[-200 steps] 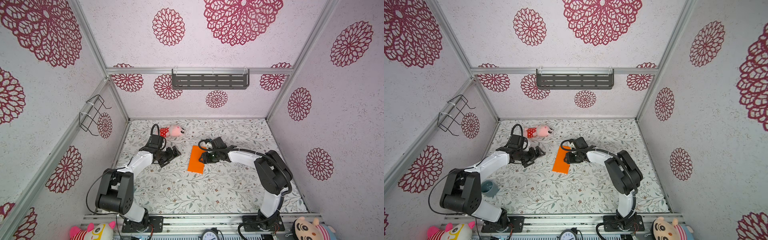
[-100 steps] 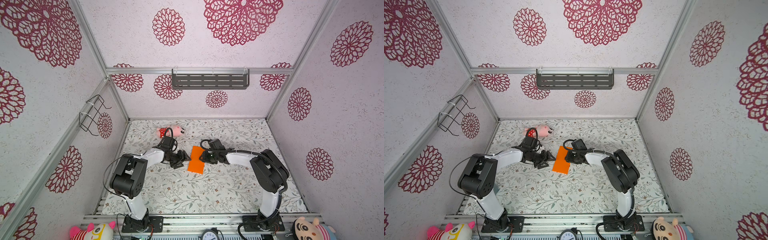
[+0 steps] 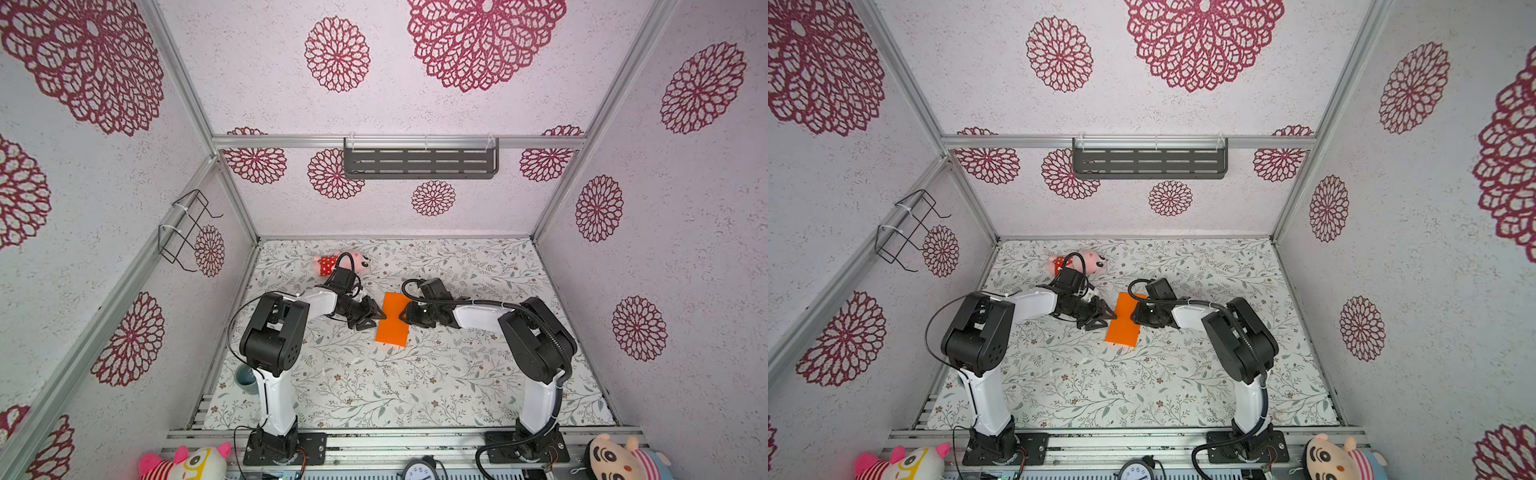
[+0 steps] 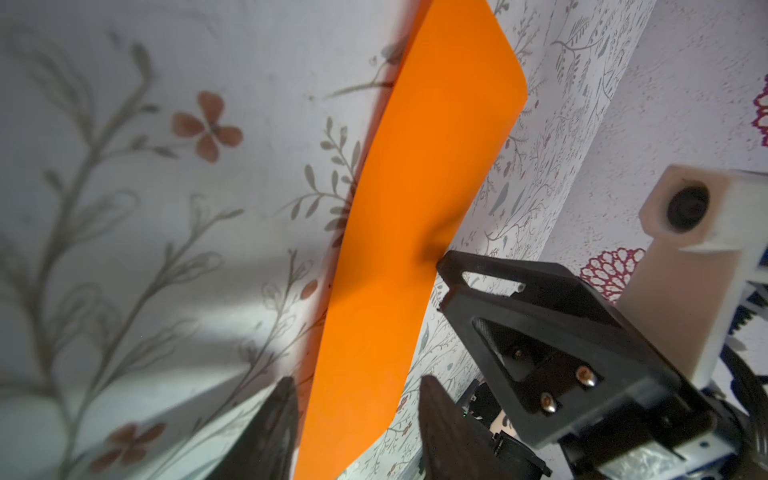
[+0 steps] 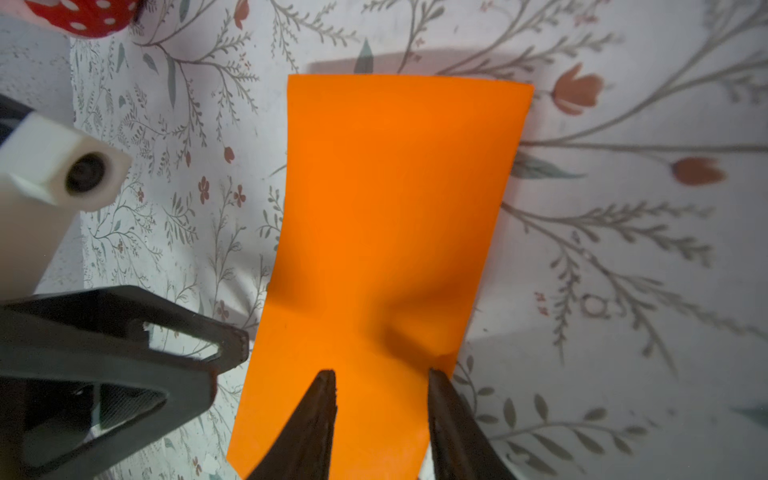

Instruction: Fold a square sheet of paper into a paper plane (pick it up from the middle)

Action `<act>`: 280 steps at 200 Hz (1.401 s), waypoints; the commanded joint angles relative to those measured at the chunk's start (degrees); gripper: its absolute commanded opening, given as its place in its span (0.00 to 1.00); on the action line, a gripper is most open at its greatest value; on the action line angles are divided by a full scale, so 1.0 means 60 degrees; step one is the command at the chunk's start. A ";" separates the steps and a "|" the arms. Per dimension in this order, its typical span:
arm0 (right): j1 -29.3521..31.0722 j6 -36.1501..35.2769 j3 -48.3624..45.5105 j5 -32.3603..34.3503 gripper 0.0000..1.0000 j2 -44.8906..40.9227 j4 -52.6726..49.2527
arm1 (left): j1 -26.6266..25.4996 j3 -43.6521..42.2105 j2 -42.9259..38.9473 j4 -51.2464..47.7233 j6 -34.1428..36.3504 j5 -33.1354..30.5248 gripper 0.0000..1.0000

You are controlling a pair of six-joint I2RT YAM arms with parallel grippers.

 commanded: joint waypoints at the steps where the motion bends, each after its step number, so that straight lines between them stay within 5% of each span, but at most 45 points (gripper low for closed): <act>1: -0.0162 -0.0459 -0.0137 -0.0095 0.41 0.0135 -0.0193 | -0.0036 0.0383 0.0466 -0.0032 0.0267 0.0237 0.46; 60: -0.0261 -0.0732 -0.0137 -0.0303 0.41 0.0232 -0.0022 | -0.0059 0.0838 0.0864 -0.0090 0.0277 0.0566 0.43; 103: -0.0319 -0.1260 -0.0009 -0.0352 0.42 0.0188 0.0139 | -0.0135 0.0997 0.0948 -0.0003 0.0142 0.0718 0.25; 154: -0.0327 -0.2121 -0.0307 0.0241 0.55 -0.0729 0.0440 | -0.0192 0.0741 0.0532 0.0397 -0.0640 0.0418 0.00; 181: -0.0158 -0.2883 -0.1044 0.1153 0.66 -0.1646 0.0982 | -0.0214 0.0438 0.0088 0.0499 -0.1336 0.0068 0.00; 224: 0.1220 -0.5436 -0.2244 0.3138 0.67 -0.2829 0.2205 | -0.0371 0.0241 -0.0612 0.0539 -0.2434 -0.0371 0.00; 280: 0.2373 -0.7159 -0.2878 0.2652 0.66 -0.2831 0.3535 | -0.0544 0.0284 -0.0544 0.0573 -0.3168 -0.0556 0.00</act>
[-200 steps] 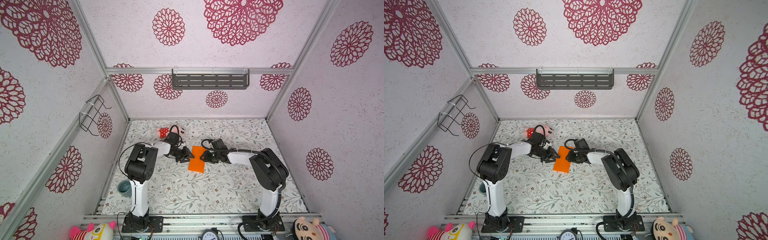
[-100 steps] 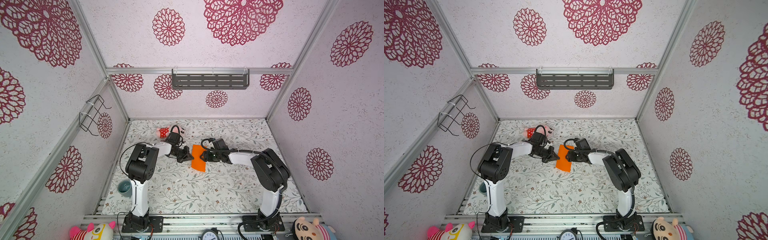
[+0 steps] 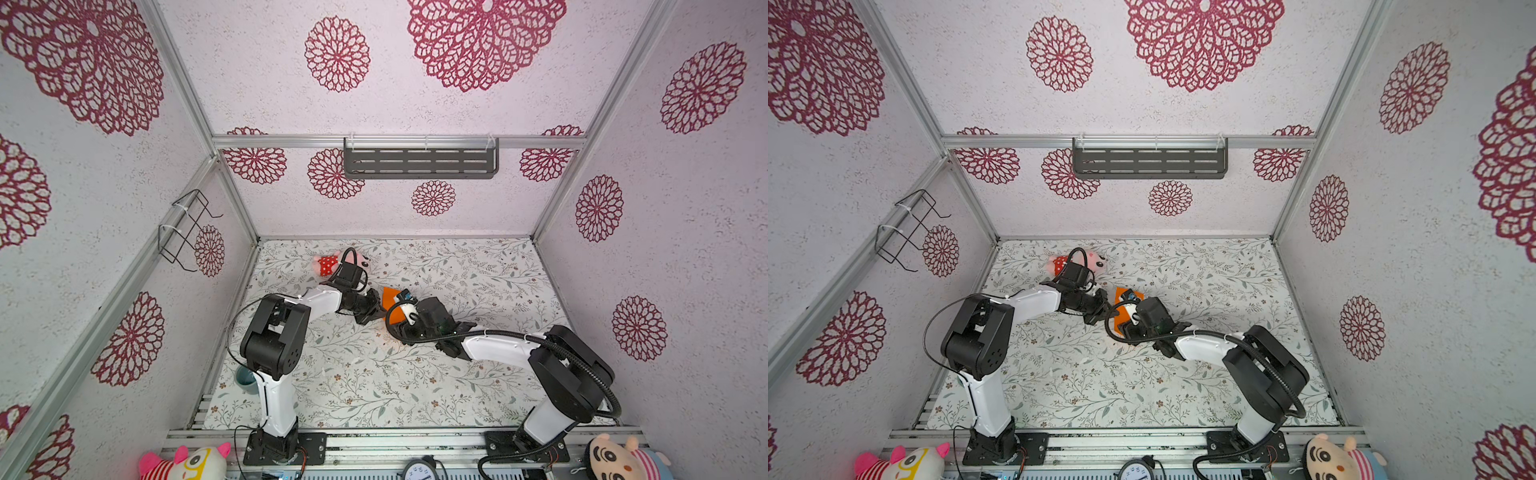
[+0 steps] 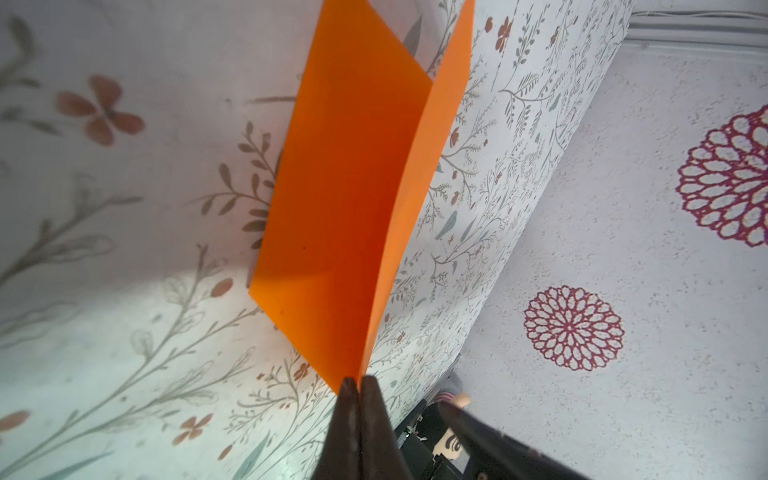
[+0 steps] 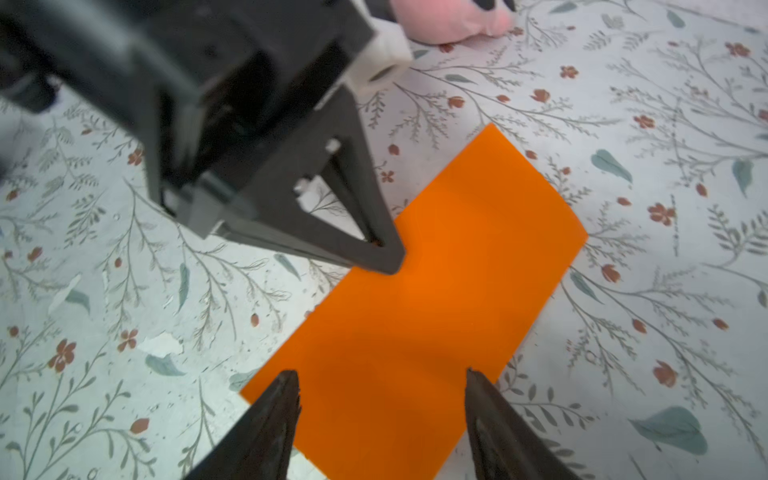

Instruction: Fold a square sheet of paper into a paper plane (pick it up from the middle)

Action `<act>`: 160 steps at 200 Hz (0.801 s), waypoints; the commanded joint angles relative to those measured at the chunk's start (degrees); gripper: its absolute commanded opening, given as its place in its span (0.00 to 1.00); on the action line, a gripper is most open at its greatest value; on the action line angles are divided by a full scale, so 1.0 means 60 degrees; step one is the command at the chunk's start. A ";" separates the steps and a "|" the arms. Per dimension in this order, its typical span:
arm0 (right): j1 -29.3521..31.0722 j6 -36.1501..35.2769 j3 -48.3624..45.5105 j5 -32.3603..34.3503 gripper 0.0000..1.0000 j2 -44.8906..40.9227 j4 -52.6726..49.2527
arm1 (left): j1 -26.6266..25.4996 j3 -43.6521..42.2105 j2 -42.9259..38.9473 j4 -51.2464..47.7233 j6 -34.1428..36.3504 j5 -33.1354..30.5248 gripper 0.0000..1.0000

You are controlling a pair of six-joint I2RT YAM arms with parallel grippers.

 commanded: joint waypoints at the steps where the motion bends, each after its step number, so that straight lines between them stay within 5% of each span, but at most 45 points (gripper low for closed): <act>1: 0.0262 -0.1325 -0.0309 0.0086 0.66 -0.0162 0.1101 | -0.0072 0.0053 -0.0069 0.0207 -0.0521 -0.0207 0.00; 64: 0.0748 -0.1945 -0.0444 0.1575 0.64 0.0394 0.1607 | -0.0073 0.0292 0.0056 0.0013 -0.0492 -0.0178 0.00; 127: 0.0766 -0.2030 -0.0827 0.1325 0.43 0.0056 0.2165 | -0.0072 0.0260 0.0056 -0.0160 -0.0376 -0.0250 0.00; 160: 0.0768 -0.1856 -0.0792 0.1343 0.18 0.0103 0.2088 | -0.0064 0.0275 0.0031 -0.0295 -0.0309 -0.0303 0.03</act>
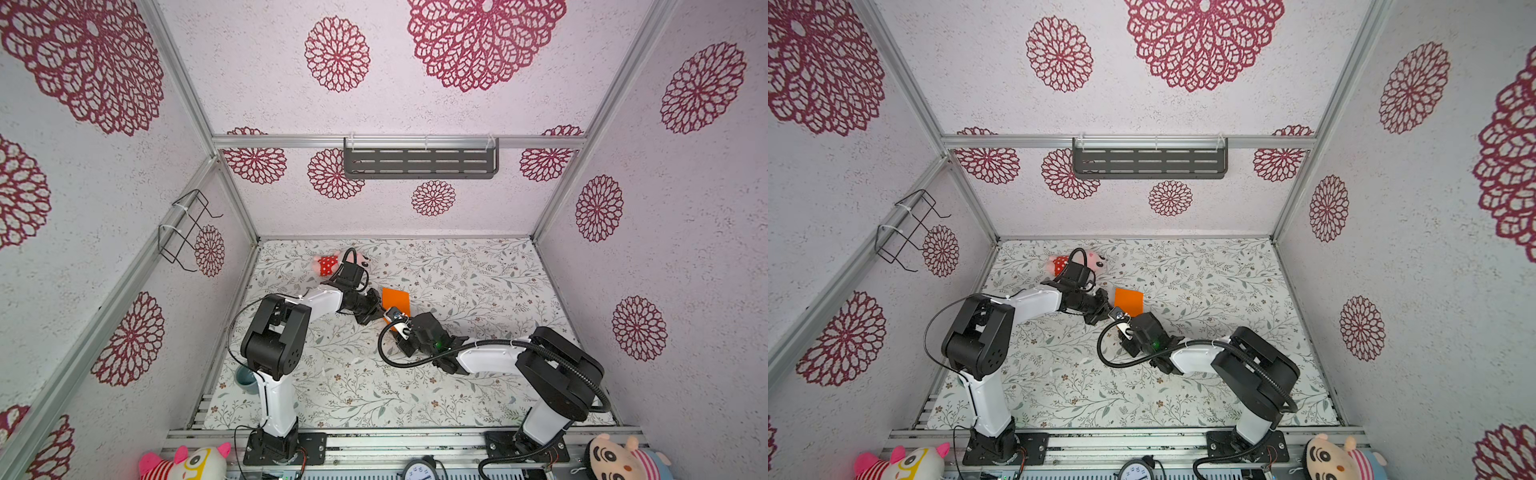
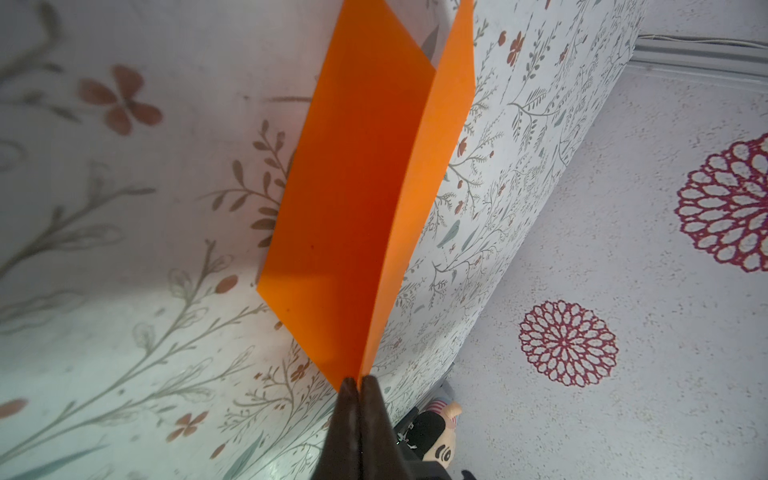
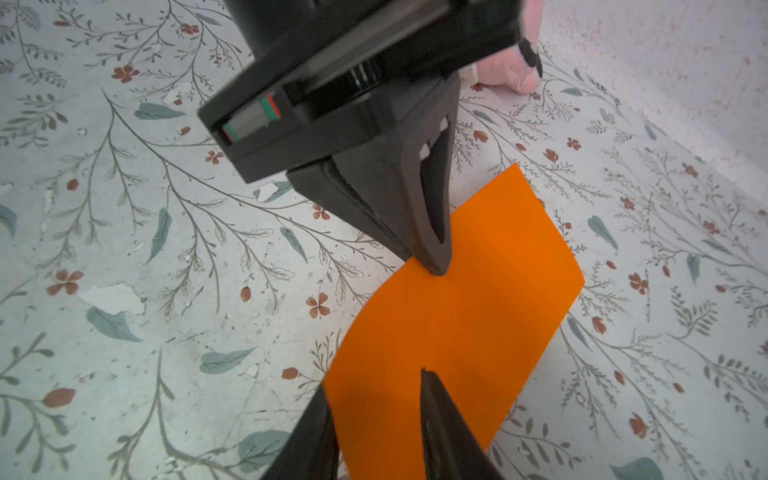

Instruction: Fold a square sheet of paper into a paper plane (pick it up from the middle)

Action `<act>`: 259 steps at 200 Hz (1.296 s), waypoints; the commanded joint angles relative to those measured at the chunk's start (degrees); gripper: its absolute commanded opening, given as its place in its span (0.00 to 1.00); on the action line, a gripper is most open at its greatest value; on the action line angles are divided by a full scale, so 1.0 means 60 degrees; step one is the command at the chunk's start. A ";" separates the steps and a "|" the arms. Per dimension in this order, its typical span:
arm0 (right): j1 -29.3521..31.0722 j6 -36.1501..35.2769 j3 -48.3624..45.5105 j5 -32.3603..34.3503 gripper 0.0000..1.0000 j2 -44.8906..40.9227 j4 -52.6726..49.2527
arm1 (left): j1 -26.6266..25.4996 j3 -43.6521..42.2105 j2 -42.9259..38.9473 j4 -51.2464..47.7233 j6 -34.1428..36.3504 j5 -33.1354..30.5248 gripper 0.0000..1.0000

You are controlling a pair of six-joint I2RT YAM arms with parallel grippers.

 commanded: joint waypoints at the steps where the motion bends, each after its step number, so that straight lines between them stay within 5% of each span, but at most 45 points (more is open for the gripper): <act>1: 0.0027 0.0126 0.0035 0.0116 0.17 -0.0280 0.0291 | -0.0028 0.0191 0.0018 -0.0172 0.0073 -0.0128 0.04; 37: -0.0003 0.0413 -0.0102 -0.0094 0.00 -0.0438 0.0258 | 0.0261 0.0192 -0.0276 -0.0769 0.0545 -0.0519 0.23; 64: -0.0112 0.0832 -0.0293 -0.1044 0.00 -0.0693 0.0168 | 0.0795 0.0190 -0.0801 -0.1232 0.1135 -0.0924 0.43; 94: -0.0231 0.1260 -0.0307 -0.2421 0.00 -0.0683 -0.0068 | 0.0983 0.0622 -0.1295 -0.1498 0.1909 -0.1170 0.48; 129: -0.0275 0.1657 -0.0224 -0.3273 0.00 -0.0370 -0.0036 | 0.0540 0.1054 -0.0881 -0.1099 0.1958 -0.0790 0.46; 156: -0.0318 0.1886 -0.0274 -0.3499 0.00 -0.0257 0.0197 | 0.0160 0.1560 0.0029 -0.1360 0.2125 -0.0764 0.34; 194: -0.0466 0.2212 -0.0409 -0.3502 0.00 -0.0221 0.0393 | -0.0184 0.2414 0.1348 -0.2188 0.2632 -0.1066 0.17; 259: -0.0722 0.2634 -0.0257 -0.3093 0.00 0.0023 0.0043 | -0.0438 0.2899 0.2175 -0.3251 0.3259 -0.1838 0.06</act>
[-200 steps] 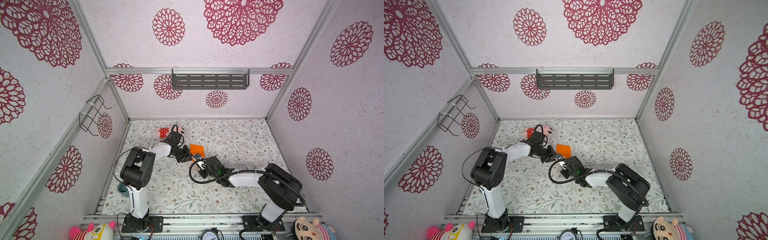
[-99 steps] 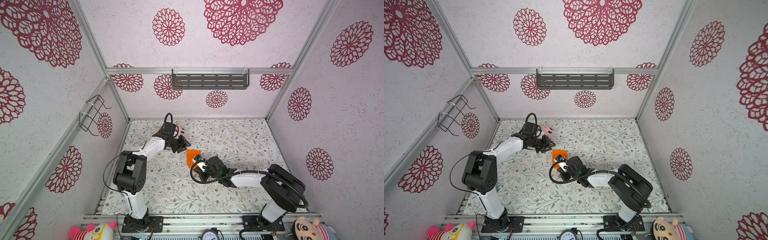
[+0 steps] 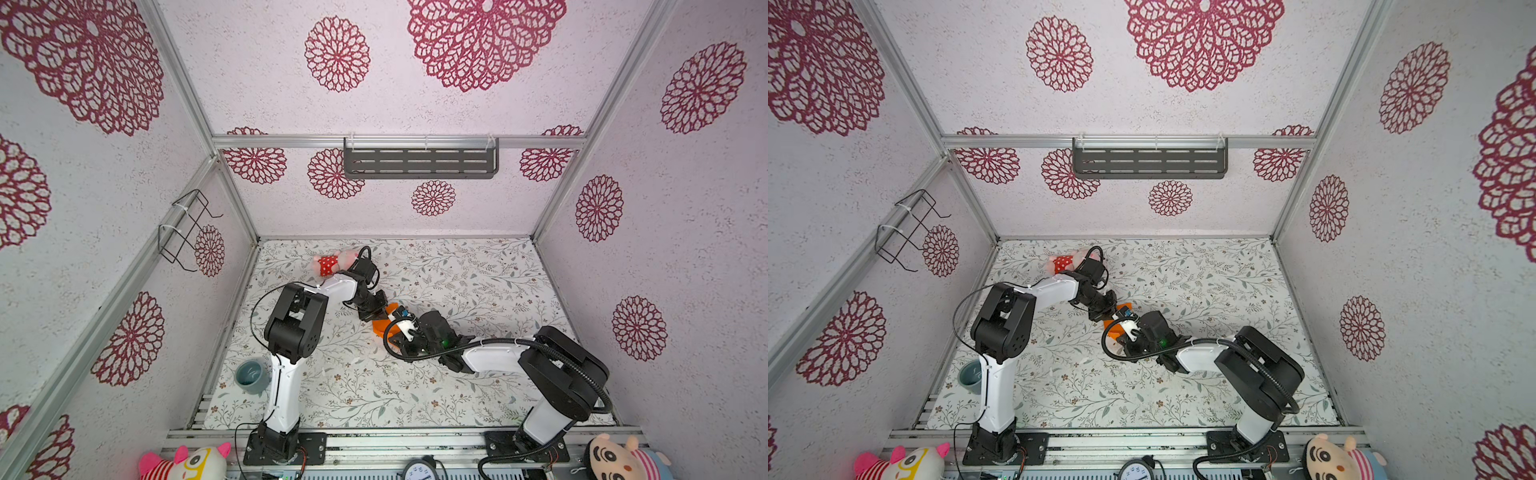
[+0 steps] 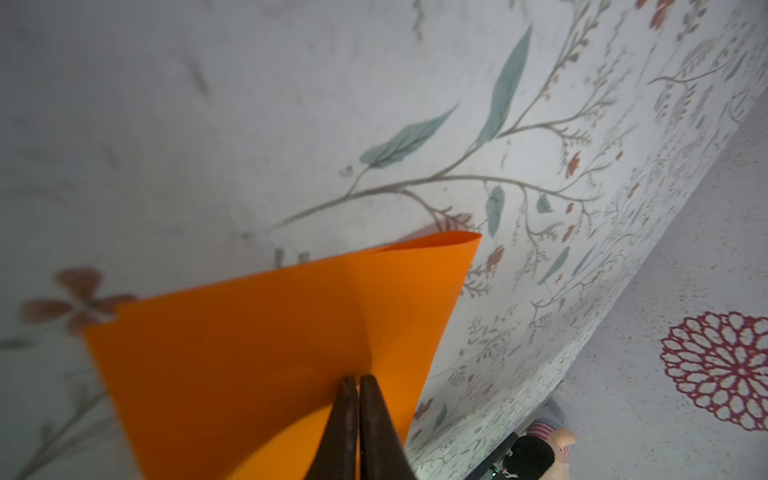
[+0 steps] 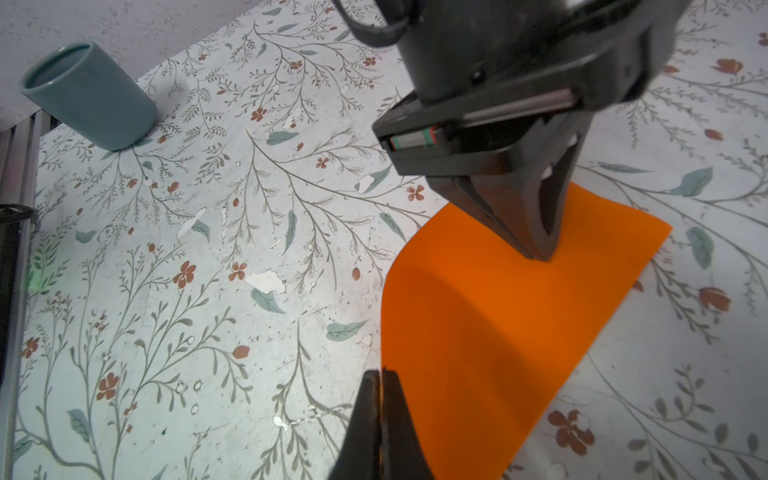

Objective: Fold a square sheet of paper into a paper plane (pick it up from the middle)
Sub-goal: 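Hold the strip down with the right gripper while the left gripper presses the fold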

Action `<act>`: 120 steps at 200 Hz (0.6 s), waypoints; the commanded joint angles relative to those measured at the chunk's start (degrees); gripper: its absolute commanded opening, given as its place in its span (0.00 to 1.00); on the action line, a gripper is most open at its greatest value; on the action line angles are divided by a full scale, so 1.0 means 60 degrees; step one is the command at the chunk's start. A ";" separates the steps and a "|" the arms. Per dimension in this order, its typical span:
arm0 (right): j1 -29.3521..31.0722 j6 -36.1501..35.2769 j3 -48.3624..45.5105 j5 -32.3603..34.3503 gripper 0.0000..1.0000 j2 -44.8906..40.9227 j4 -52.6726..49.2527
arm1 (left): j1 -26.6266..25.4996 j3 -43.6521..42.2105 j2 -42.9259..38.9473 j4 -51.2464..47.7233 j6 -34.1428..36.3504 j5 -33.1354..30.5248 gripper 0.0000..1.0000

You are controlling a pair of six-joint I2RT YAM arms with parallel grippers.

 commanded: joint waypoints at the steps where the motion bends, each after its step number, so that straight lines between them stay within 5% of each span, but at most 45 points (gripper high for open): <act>1: -0.0128 0.0336 0.0167 0.0225 0.00 0.0171 -0.0060 | -0.0089 0.0325 0.0209 -0.0559 0.0441 -0.0432 0.06; 120: -0.0344 0.0508 0.0762 0.1629 0.00 0.0642 -0.0708 | -0.0214 0.0580 0.0848 -0.1387 0.1274 -0.0825 0.00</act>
